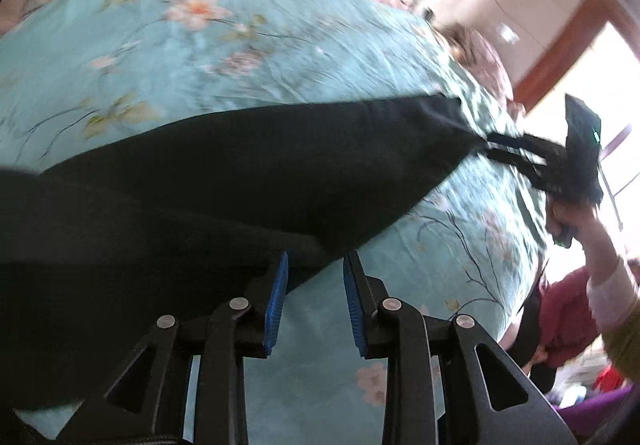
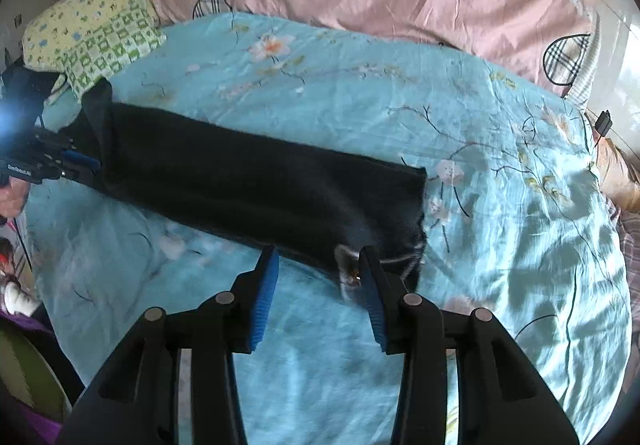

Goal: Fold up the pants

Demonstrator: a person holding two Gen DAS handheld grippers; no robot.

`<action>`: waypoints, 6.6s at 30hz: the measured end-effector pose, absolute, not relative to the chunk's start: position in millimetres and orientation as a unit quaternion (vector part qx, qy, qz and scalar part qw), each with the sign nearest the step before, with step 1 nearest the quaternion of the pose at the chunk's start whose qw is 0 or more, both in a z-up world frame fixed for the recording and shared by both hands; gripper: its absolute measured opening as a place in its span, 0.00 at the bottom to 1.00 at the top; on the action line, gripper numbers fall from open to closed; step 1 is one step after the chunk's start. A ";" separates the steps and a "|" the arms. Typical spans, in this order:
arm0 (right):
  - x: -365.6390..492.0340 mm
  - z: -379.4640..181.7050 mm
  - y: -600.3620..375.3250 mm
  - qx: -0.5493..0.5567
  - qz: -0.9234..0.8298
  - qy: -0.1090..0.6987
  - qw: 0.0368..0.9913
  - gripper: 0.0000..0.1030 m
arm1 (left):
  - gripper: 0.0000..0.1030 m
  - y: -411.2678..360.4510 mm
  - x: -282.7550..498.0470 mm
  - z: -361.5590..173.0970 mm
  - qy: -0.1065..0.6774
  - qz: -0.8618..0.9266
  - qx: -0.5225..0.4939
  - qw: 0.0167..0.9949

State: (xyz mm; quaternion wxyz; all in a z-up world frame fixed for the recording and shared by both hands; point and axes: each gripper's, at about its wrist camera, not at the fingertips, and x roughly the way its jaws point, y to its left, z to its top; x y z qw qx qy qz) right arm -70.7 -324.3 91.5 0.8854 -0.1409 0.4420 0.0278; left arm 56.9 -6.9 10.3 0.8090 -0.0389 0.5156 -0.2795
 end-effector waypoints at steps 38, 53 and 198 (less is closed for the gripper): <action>44.1 37.2 -98.3 -0.084 0.295 0.454 0.837 0.43 | 0.53 203.0 189.8 21.7 0.621 0.031 -0.254 0.741; 84.7 -13.8 -61.3 -0.119 0.351 0.525 0.766 0.46 | 0.07 202.1 223.4 -17.1 0.674 0.071 -0.180 0.713; 144.4 -26.9 -2.5 -0.112 0.239 0.494 0.828 0.52 | 0.29 293.4 -74.1 -15.9 0.392 0.121 -0.270 0.871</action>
